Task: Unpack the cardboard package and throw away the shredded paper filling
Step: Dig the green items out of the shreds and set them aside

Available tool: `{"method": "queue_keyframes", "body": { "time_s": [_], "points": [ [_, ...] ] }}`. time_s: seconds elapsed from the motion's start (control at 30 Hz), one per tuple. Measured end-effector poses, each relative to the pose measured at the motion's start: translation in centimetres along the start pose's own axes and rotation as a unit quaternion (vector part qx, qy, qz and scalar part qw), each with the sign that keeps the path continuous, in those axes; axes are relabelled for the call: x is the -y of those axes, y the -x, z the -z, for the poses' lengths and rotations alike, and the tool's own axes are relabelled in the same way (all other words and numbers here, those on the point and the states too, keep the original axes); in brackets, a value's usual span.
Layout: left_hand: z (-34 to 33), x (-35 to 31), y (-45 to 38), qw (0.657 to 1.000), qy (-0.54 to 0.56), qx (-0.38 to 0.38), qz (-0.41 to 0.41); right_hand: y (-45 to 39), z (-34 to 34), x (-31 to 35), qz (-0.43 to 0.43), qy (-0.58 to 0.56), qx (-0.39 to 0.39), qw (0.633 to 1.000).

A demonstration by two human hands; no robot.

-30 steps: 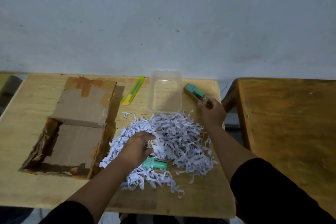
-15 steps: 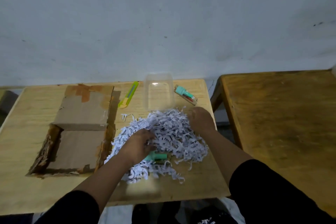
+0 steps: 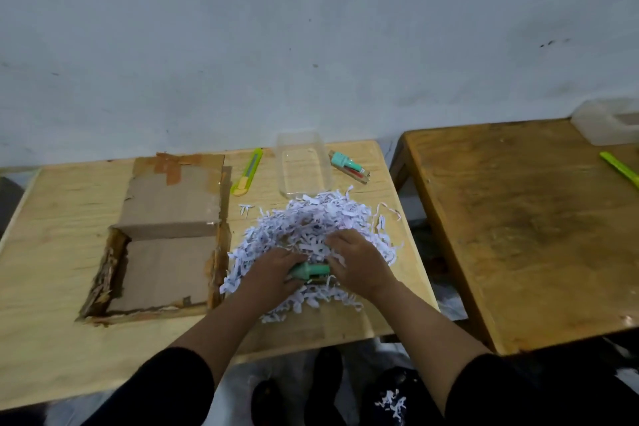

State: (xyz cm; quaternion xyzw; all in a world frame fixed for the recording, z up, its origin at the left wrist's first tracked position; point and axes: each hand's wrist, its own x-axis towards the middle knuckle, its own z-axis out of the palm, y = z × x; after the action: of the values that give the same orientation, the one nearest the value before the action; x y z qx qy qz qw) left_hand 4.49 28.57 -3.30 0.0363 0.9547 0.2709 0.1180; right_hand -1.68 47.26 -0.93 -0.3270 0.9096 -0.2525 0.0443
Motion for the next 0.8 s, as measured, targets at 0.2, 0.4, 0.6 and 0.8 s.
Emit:
{"method": "queue_keyframes", "body": {
  "time_s": [0.2, 0.4, 0.6, 0.8],
  "points": [
    [-1.3, 1.3, 0.4, 0.999, 0.03, -0.038, -0.01, 1.0, -2.4, 0.6, -0.083, -0.012, 0.128, 0.988],
    [-1.9, 1.9, 0.1, 0.998, 0.041, -0.042, 0.008, 1.6, -3.0, -0.1, -0.163, -0.012, 0.13, 0.978],
    [-1.9, 1.9, -0.1, 0.998, 0.048, -0.031, 0.018, 1.6, -3.2, 0.2, -0.202, -0.028, 0.102, 0.974],
    [-1.7, 1.9, -0.4, 0.998, 0.047, -0.025, 0.038, 1.3, -0.8, 1.0, -0.187, -0.039, 0.035, 0.981]
  ]
}}
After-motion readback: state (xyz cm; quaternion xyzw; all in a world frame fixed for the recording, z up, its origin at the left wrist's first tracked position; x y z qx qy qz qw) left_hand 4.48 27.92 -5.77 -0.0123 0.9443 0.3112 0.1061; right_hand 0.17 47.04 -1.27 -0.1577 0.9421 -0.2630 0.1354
